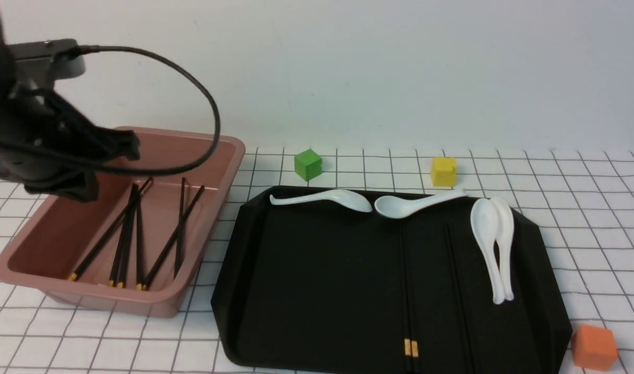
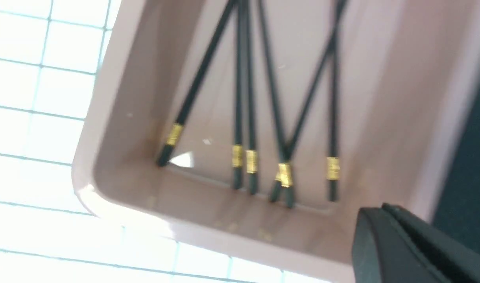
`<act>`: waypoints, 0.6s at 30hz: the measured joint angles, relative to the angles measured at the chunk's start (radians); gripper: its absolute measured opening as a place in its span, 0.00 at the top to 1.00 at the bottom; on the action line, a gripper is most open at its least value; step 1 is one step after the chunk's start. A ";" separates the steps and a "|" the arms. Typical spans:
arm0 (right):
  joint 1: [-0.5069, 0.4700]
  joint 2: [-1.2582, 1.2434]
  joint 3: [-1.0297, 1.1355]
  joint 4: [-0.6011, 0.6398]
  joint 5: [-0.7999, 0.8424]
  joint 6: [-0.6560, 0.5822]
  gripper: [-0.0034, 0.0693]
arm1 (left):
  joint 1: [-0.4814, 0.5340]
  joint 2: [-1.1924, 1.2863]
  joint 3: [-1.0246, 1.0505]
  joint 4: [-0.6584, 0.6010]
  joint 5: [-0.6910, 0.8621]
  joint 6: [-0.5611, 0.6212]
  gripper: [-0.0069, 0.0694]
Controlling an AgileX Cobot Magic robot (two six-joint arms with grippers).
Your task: On white black tablecloth take chopsticks from black tray and put them in box.
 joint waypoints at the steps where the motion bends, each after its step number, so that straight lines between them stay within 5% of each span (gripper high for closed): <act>1: 0.000 0.000 0.000 0.000 0.000 0.000 0.62 | 0.000 -0.065 0.091 -0.025 -0.061 0.000 0.93; 8: 0.000 0.000 0.000 0.000 0.000 0.000 0.62 | 0.000 -0.516 0.598 -0.197 -0.388 0.019 0.93; 18: 0.000 0.000 0.000 0.000 0.000 0.000 0.62 | 0.000 -1.022 0.932 -0.329 -0.568 0.023 0.93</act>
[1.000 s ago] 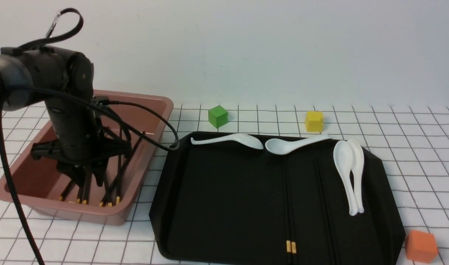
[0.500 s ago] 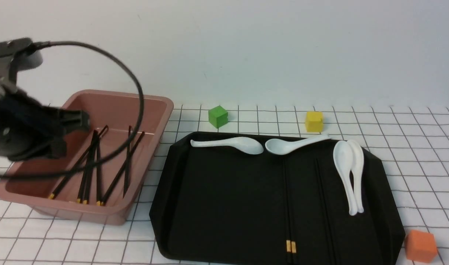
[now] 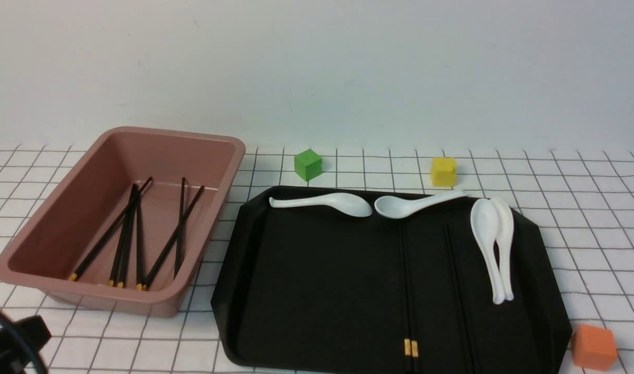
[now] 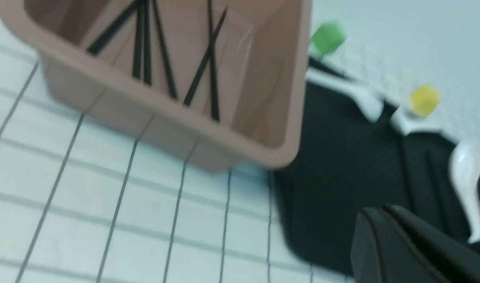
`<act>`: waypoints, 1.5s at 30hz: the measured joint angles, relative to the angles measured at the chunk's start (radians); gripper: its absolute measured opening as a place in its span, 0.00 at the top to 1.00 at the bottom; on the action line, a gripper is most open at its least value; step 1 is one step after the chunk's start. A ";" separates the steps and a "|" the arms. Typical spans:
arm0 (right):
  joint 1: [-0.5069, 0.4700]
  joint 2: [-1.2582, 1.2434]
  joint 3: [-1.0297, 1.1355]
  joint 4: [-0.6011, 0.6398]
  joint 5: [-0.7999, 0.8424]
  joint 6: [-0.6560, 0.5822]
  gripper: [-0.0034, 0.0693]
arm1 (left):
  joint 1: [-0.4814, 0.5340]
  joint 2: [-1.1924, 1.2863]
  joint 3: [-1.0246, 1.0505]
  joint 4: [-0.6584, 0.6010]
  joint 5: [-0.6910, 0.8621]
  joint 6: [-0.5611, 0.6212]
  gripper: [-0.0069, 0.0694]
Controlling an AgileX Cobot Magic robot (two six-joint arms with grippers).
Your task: On white black tablecloth take chopsticks from black tray and put them in box.
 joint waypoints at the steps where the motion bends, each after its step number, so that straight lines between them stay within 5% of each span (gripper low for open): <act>1: 0.000 0.000 0.000 0.000 0.000 0.000 0.62 | 0.000 -0.027 0.011 -0.007 -0.018 0.000 0.93; 29: 0.000 0.000 0.000 0.000 0.000 0.000 0.62 | 0.000 -0.212 0.053 -0.014 -0.034 -0.003 0.92; 45: 0.000 0.000 0.000 0.000 0.000 0.000 0.62 | 0.075 -0.369 0.305 0.256 0.001 0.016 0.91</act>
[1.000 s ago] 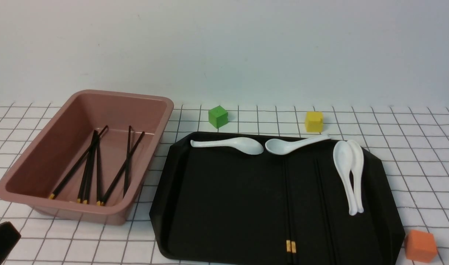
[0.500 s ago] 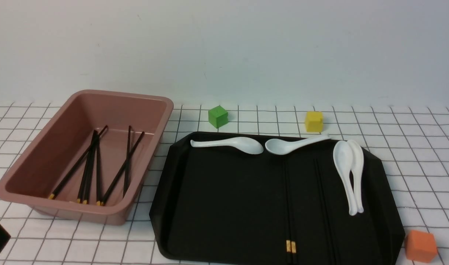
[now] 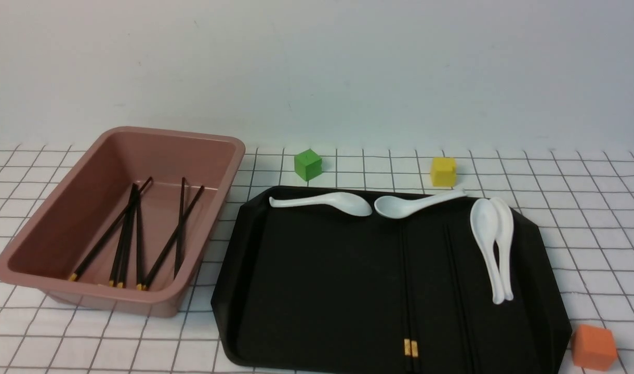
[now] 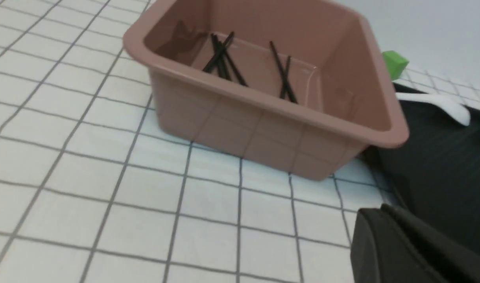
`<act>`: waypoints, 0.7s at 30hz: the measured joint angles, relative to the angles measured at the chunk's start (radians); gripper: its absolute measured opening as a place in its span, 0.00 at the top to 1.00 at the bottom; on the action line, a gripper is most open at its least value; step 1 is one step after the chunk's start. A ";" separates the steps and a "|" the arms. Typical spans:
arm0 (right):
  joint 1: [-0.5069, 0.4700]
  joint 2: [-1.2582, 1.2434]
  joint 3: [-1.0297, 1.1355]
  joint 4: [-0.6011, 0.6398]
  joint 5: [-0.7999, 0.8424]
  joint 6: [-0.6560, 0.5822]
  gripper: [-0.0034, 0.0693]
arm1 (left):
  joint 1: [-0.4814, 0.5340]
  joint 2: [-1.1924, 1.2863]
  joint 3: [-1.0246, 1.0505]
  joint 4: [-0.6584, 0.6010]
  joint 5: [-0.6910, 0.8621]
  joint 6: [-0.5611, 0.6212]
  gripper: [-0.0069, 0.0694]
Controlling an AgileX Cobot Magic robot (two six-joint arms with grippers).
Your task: On white black tablecloth take chopsticks from black tray and put them in box.
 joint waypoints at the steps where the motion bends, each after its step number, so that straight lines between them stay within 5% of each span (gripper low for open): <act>1: 0.000 0.000 0.000 0.000 0.000 0.000 0.62 | 0.000 0.000 0.000 0.000 0.000 0.000 0.91; 21: 0.000 0.000 0.000 0.000 0.000 0.000 0.62 | 0.002 0.000 0.002 0.025 0.047 0.002 0.88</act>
